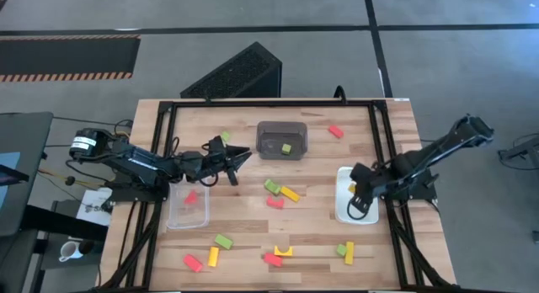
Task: Sort & place blocks by color
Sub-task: Put the yellow block into the white bin
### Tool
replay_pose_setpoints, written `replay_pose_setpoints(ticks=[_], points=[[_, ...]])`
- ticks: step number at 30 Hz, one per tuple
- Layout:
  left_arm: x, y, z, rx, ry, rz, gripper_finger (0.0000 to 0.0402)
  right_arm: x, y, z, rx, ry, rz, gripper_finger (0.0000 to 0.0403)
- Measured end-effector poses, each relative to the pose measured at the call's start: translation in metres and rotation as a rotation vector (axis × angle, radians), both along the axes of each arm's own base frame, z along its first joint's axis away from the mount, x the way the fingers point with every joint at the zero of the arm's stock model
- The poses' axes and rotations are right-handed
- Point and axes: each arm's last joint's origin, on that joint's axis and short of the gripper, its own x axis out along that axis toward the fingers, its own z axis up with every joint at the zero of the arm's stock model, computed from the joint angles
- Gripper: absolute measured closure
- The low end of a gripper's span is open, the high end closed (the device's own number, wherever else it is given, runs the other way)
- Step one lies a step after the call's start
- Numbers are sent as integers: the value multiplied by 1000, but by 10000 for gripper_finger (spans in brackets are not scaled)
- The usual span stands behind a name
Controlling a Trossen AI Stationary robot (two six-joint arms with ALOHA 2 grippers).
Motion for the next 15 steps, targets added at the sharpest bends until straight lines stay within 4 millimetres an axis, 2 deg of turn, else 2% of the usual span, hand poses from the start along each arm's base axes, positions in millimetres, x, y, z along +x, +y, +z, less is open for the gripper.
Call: replay_pose_setpoints(ticks=[7,15], points=[[0,-1,-4,0,40,-15,323,-6,0,-32,11,55,-69,271],[0,-1,-4,0,47,-14,323,-7,-1,-36,7,62,-73,218]])
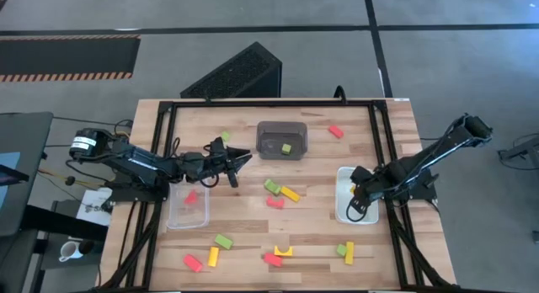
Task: Sort & place blocks by color
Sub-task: Put the yellow block into the white bin, then put the green block into the black bin
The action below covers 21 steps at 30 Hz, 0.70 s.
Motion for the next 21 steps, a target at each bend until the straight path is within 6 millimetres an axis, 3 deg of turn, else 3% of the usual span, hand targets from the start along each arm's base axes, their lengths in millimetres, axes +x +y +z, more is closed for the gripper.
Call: replay_pose_setpoints(ticks=[9,21], points=[[0,1,1,21,-6,22,323,0,0,0,1,-1,-8,171],[0,1,5,57,-26,21,323,10,5,27,35,-81,29,179]])
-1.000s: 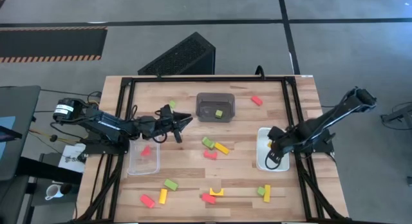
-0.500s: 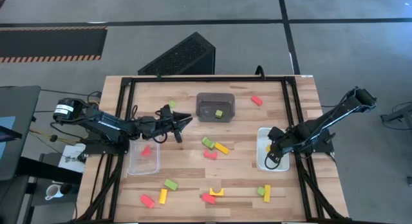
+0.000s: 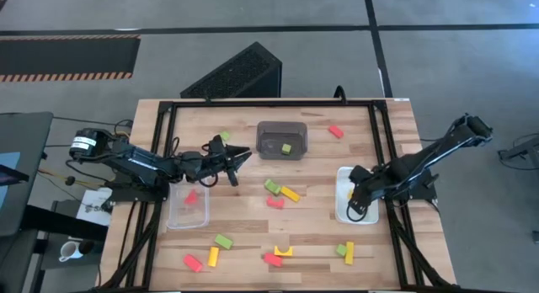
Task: Sort & place blocks by color
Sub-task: Put the green block into the black bin
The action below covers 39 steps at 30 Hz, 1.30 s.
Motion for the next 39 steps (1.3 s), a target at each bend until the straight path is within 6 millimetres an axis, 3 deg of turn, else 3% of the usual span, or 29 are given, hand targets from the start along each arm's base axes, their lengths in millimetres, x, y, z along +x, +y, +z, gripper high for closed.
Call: replay_pose_setpoints(ticks=[4,12,26,30,39], points=[[0,0,0,9,2,0,323,5,1,14,-12,-58,14,180],[0,0,0,24,6,0,323,15,-1,29,-208,-237,-7,182],[0,0,0,22,5,0,323,64,-22,54,-344,-623,50,188],[0,0,0,21,5,0,323,88,-27,50,-361,-674,86,189],[0,0,-1,-4,9,-1,323,134,-40,13,-398,-610,157,199]])
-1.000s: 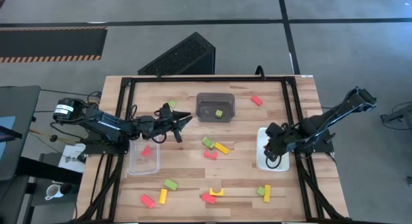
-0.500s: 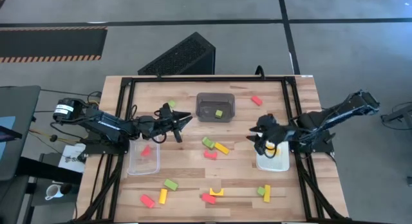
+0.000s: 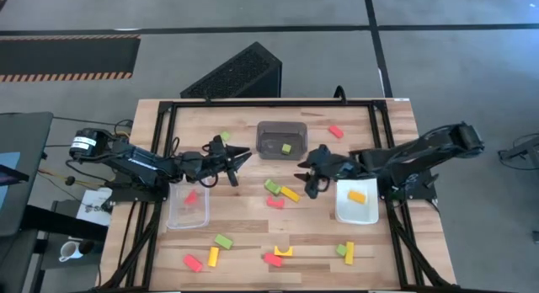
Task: Sort & place blocks by color
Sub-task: Put the green block into the black bin
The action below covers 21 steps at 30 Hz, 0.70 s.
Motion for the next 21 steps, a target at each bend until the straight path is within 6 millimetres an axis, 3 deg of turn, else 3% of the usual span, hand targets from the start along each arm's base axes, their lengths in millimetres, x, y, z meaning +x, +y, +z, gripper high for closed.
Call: replay_pose_setpoints(ticks=[7,14,21], points=[[0,0,0,-44,-19,-1,323,29,-6,-35,1,14,-27,206],[0,0,0,-42,-16,-1,323,51,3,-62,60,-42,14,213],[0,0,0,-43,-17,-1,323,69,7,-85,119,38,81,206]])
